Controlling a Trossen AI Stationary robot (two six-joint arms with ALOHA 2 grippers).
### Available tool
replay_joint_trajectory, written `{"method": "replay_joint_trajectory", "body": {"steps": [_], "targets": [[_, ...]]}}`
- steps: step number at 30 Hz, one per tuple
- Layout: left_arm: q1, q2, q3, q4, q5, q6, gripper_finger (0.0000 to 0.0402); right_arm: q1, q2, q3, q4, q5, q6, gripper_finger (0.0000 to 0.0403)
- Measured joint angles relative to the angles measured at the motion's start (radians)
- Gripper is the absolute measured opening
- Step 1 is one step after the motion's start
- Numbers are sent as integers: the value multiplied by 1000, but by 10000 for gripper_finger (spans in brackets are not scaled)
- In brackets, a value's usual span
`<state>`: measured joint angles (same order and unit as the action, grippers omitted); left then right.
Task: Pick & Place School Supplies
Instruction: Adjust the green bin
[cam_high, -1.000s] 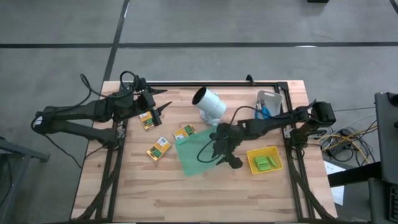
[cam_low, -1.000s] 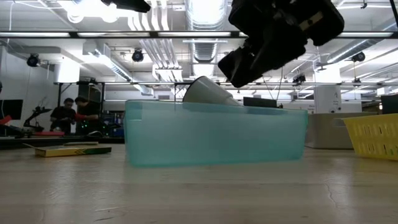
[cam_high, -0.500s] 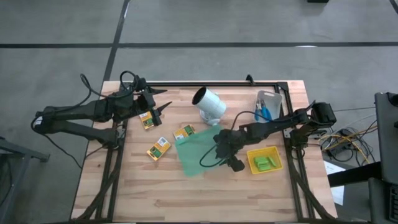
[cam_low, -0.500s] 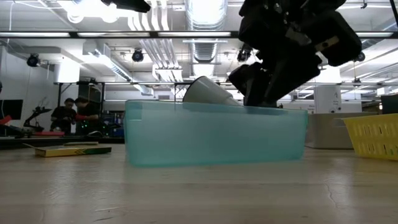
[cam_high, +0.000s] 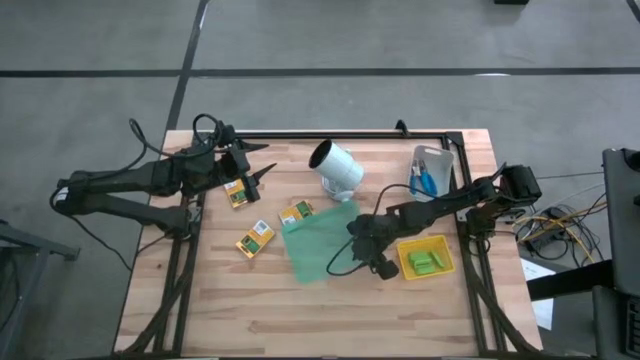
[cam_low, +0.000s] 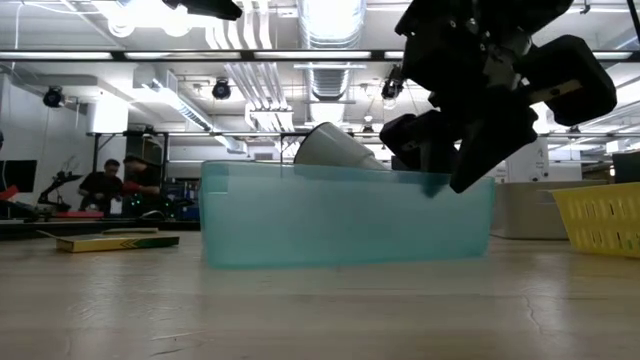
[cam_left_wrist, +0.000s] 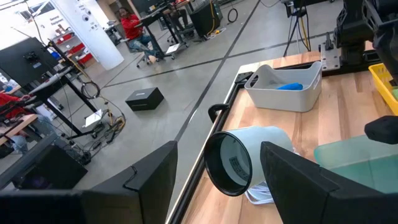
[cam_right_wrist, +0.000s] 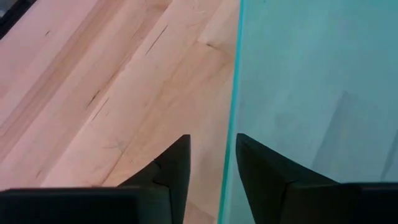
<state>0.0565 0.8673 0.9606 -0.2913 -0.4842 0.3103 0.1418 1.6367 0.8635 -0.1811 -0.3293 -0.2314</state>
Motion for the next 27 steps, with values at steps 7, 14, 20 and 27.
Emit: {"method": "replay_joint_trajectory", "body": {"steps": [7, 14, 20, 27], "targets": [[0, 0, 0, 0, 0, 0, 236, 10, 0, 0, 1, -12, 3, 71], [0, 0, 0, 0, 0, 0, 236, 39, 0, 0, 2, -60, 51, 42], [0, 0, 0, 0, 0, 0, 236, 90, 1, 0, 2, -134, 126, 38], [0, 0, 0, 0, 0, 0, 236, 132, 1, 0, 1, -144, 184, 38]]}}
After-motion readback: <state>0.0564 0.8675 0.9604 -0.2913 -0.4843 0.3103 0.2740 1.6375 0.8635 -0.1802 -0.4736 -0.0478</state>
